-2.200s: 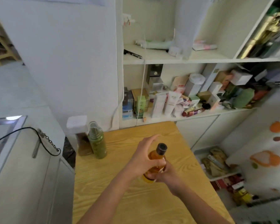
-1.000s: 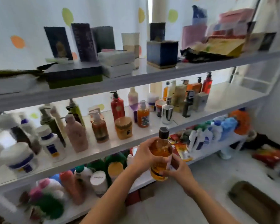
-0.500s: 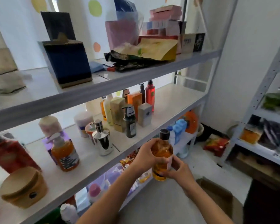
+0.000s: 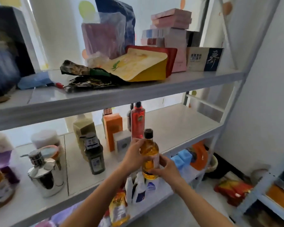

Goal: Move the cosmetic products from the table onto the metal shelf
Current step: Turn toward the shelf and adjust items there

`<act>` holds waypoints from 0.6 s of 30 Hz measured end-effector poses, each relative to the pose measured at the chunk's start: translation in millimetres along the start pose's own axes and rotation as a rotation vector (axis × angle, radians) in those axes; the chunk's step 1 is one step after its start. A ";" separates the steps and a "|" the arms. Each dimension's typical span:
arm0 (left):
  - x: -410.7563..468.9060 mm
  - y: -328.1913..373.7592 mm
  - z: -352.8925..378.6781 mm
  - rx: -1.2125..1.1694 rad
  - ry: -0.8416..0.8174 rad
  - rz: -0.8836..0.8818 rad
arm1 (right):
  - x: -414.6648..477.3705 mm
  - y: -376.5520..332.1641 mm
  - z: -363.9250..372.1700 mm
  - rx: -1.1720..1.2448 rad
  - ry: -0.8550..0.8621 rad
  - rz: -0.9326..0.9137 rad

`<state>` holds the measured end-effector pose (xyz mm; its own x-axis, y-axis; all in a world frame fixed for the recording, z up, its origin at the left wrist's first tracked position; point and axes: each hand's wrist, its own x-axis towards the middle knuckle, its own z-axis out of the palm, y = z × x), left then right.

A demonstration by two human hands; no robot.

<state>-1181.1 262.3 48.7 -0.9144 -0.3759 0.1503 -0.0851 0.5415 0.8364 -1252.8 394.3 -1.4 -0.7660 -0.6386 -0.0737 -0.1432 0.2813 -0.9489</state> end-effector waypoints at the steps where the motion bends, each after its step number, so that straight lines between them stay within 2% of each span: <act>1: 11.6 2.5 5.6 0.026 0.023 -0.012 | 12.6 -0.4 -10.4 -0.037 -0.014 -0.002; 6: 52.8 6.4 31.4 0.077 0.099 -0.069 | 65.3 15.1 -48.3 -0.127 -0.100 -0.059; 12: 92.1 -7.8 33.1 0.100 0.196 -0.173 | 123.7 21.6 -51.9 -0.131 -0.259 -0.047; 18: 128.9 -27.5 35.0 0.142 0.259 -0.237 | 172.3 24.0 -38.1 -0.114 -0.274 -0.058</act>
<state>-1310.5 225.3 26.6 -0.7337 -0.6714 0.1047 -0.3533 0.5086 0.7852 -1412.2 318.3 -25.1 -0.5591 -0.8210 -0.1155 -0.2630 0.3078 -0.9144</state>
